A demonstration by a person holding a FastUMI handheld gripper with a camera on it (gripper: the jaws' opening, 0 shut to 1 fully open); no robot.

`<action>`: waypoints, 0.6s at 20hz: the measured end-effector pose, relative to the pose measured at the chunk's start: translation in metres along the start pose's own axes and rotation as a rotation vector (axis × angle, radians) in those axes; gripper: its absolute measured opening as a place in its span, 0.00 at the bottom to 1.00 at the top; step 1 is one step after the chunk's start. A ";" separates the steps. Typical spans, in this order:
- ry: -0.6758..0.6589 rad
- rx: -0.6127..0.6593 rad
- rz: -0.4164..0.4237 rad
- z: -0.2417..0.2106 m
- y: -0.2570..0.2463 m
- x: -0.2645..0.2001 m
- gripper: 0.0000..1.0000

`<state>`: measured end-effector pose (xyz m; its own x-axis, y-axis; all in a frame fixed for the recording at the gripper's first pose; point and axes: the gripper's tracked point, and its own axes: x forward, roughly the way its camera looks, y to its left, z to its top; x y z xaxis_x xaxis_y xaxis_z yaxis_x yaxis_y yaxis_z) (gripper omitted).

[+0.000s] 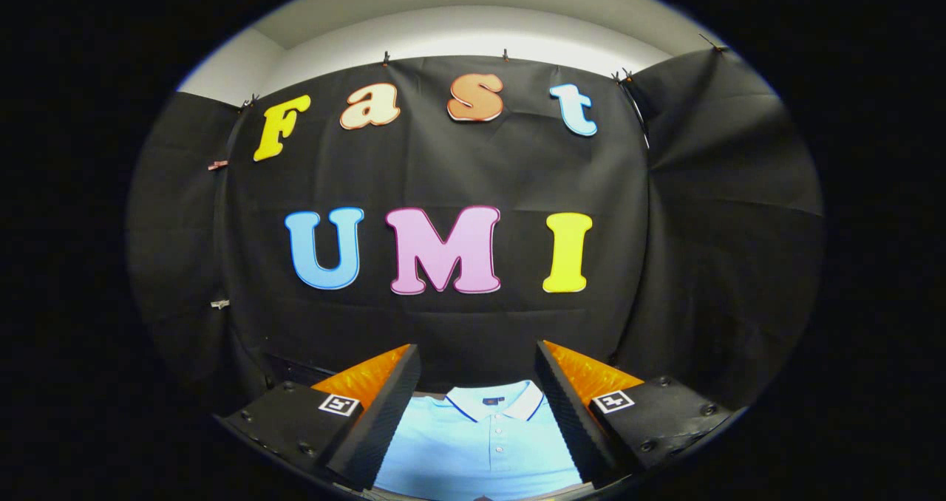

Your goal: Put the clothes into the washing machine and then close the washing machine lid.

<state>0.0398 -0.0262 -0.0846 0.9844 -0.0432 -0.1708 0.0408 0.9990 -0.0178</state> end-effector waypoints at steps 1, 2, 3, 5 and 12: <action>0.024 -0.004 -0.011 -0.011 -0.004 0.007 0.98; 0.054 -0.008 -0.016 -0.023 -0.007 0.013 0.98; 0.078 -0.010 -0.021 -0.033 -0.010 0.019 0.98; 0.132 -0.001 -0.022 -0.054 -0.014 0.030 0.99; 0.338 0.029 -0.045 -0.134 -0.026 0.063 0.99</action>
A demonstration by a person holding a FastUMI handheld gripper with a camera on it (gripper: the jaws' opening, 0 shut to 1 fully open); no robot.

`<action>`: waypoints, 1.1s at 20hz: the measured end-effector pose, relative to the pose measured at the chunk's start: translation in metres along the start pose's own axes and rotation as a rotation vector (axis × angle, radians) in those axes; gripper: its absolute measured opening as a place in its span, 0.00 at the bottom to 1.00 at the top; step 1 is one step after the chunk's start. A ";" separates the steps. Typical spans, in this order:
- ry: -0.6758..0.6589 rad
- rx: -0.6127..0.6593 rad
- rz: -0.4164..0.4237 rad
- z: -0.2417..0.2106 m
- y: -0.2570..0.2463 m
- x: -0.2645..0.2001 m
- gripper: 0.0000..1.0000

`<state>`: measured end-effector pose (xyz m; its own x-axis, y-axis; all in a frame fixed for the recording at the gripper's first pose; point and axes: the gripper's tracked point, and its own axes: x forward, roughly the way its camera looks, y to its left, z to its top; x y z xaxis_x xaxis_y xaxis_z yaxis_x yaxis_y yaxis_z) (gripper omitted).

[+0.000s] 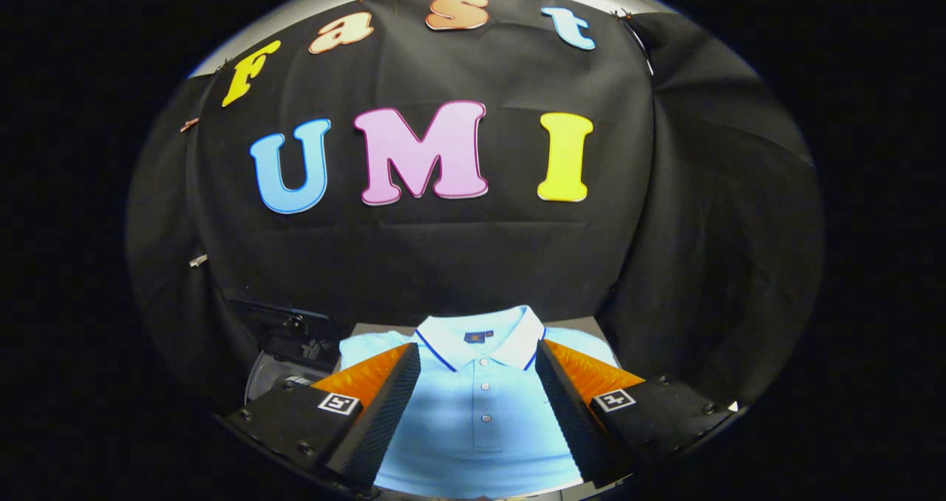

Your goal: Put the clothes into the washing machine and then close the washing machine lid.

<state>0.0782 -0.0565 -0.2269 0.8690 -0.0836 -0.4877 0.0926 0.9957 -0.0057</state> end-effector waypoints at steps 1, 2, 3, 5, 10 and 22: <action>0.020 0.000 0.000 -0.007 -0.002 0.006 0.99; 0.042 0.001 -0.003 -0.015 -0.004 0.010 0.99; 0.060 -0.001 -0.003 -0.021 -0.007 0.013 0.99; 0.106 -0.005 -0.008 -0.037 -0.012 0.025 0.99; 0.248 0.011 -0.011 -0.074 -0.015 0.040 0.99; 0.367 0.036 -0.020 -0.102 -0.019 0.051 0.99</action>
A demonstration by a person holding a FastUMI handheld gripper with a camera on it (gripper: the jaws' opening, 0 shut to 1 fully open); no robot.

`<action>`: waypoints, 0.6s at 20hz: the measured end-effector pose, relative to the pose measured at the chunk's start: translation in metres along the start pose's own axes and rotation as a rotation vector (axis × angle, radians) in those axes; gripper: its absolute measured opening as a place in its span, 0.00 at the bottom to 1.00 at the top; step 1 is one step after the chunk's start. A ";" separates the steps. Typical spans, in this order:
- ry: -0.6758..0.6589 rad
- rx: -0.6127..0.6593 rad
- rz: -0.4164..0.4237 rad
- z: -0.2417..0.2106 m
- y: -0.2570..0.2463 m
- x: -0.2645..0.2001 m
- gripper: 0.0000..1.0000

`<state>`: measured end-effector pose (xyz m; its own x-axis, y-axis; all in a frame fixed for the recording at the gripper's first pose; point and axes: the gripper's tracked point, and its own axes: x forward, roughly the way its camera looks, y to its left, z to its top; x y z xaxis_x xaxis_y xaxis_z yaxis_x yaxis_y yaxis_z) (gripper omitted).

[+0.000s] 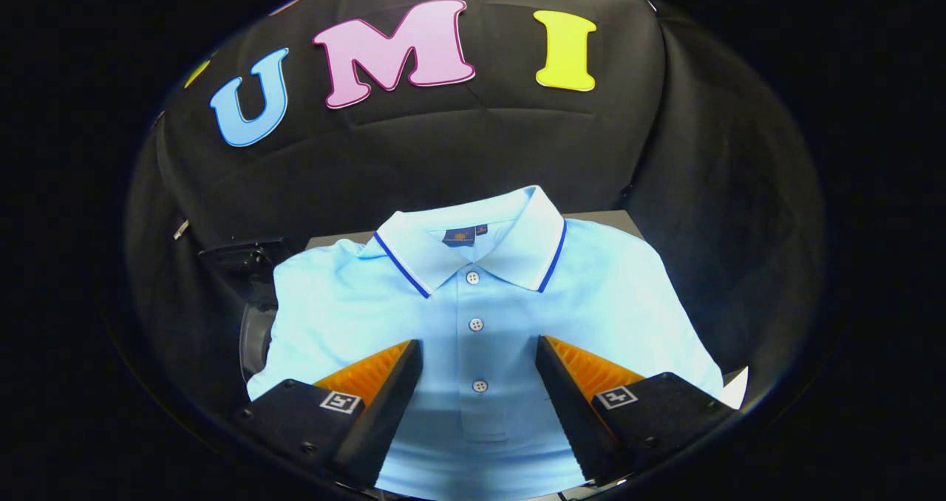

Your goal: Put the clothes into the washing machine and then close the washing machine lid.

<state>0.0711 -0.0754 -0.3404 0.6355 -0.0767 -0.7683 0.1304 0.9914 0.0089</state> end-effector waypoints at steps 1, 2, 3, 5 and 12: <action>0.003 0.002 -0.002 -0.001 0.000 0.000 0.99; 0.006 0.001 -0.005 0.000 -0.001 0.001 0.99; 0.014 -0.012 -0.016 -0.002 -0.002 0.002 0.99; 0.027 -0.052 -0.031 -0.004 -0.004 0.002 0.94; 0.058 -0.065 -0.035 -0.006 0.006 0.002 0.61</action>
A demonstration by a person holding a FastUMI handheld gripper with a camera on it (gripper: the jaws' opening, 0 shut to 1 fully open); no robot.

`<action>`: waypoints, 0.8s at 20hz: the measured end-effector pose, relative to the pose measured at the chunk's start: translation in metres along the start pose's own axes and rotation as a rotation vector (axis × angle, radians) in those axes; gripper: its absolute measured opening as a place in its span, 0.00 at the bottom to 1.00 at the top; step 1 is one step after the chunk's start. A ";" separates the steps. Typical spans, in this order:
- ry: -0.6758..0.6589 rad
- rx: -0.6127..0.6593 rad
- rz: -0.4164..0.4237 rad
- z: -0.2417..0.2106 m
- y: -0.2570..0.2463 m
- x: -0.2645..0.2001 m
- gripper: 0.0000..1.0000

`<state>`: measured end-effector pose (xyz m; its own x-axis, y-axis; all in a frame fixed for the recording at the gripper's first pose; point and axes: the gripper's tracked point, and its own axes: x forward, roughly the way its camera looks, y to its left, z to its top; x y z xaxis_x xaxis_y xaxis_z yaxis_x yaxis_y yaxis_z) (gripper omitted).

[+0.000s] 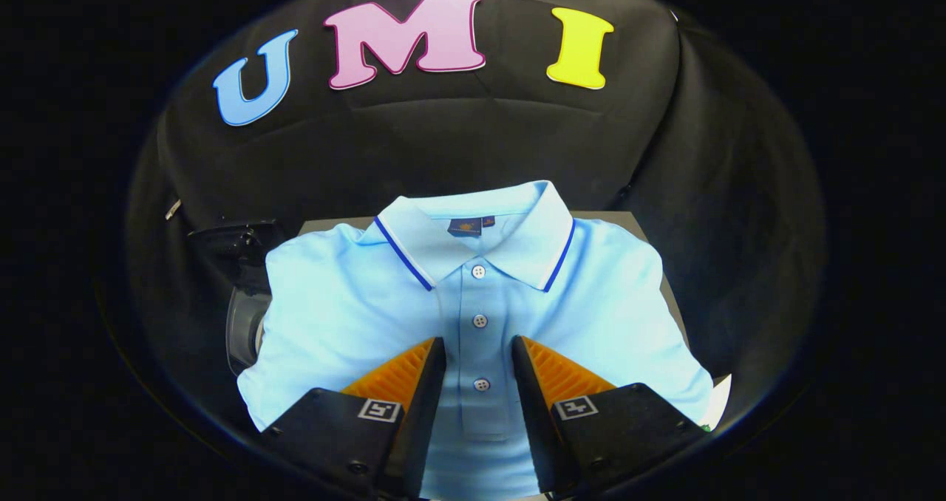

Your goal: Put the clothes into the washing machine and then close the washing machine lid.

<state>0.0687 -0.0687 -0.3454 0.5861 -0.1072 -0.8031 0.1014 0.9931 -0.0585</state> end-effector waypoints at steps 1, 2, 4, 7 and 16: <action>0.013 0.038 -0.003 -0.001 0.001 -0.001 0.49; 0.004 0.048 -0.003 -0.002 0.001 0.000 0.38; 0.010 0.025 0.003 -0.002 -0.001 -0.002 0.27; 0.016 -0.013 0.008 -0.003 0.002 -0.001 0.27; 0.027 -0.021 0.031 -0.003 0.003 -0.001 0.14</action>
<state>0.0657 -0.0656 -0.3468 0.5672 -0.0756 -0.8201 0.0664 0.9967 -0.0460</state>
